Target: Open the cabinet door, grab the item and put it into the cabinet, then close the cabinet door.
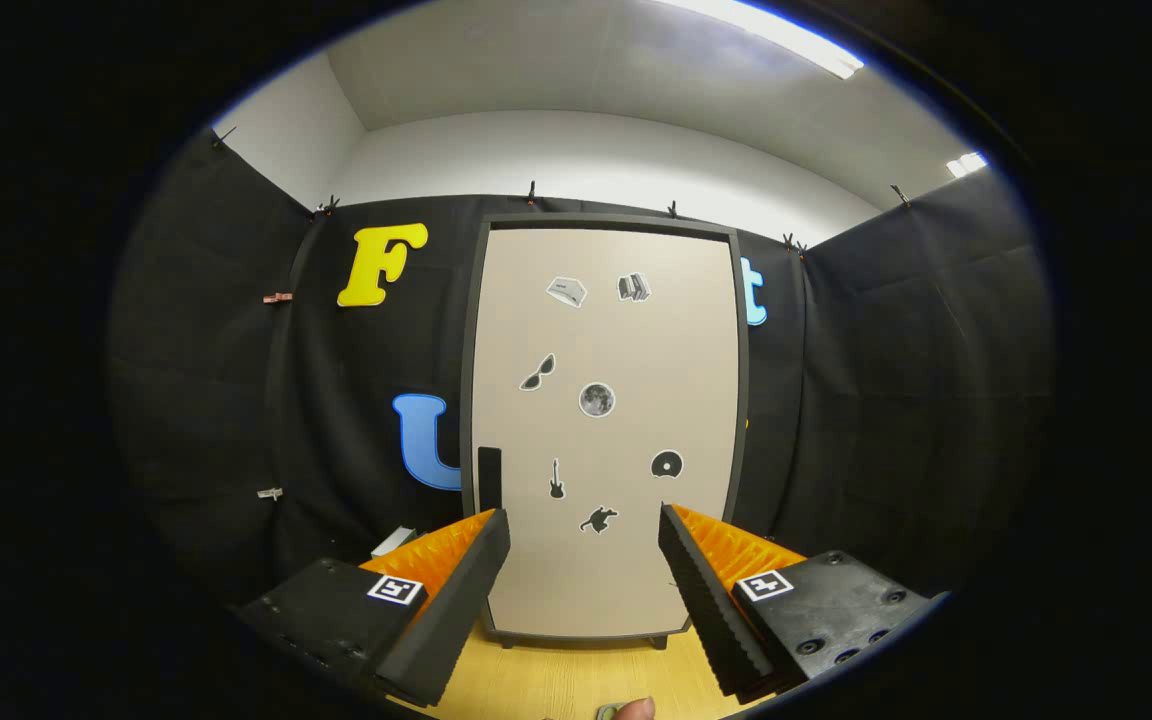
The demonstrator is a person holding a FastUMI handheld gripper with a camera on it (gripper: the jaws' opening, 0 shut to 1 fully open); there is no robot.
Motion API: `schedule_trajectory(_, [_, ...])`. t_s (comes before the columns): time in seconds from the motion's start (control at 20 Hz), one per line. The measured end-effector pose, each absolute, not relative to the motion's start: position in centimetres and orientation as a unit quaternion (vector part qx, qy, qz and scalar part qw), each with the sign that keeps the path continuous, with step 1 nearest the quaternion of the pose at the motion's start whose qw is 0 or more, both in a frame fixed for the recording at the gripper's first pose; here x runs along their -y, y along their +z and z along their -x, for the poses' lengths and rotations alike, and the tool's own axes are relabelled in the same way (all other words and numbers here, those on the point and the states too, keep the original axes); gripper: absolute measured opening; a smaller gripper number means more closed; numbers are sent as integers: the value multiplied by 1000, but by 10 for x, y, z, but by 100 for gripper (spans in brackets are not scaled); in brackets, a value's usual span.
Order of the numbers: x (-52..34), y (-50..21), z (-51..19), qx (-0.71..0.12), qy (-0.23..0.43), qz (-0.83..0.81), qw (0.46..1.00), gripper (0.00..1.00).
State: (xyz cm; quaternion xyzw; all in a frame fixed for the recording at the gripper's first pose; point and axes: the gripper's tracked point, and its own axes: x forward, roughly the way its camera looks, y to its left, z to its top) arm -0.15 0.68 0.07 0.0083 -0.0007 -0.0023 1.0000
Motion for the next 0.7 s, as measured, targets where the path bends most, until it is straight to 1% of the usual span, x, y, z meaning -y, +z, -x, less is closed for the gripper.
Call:
schedule_trajectory(0.5, [-19, 1, -5, 9, -7, -7, 1000, 98])
schedule_trajectory(0.7, [-46, 13, -25, 46, 10, -5, 999, 98])
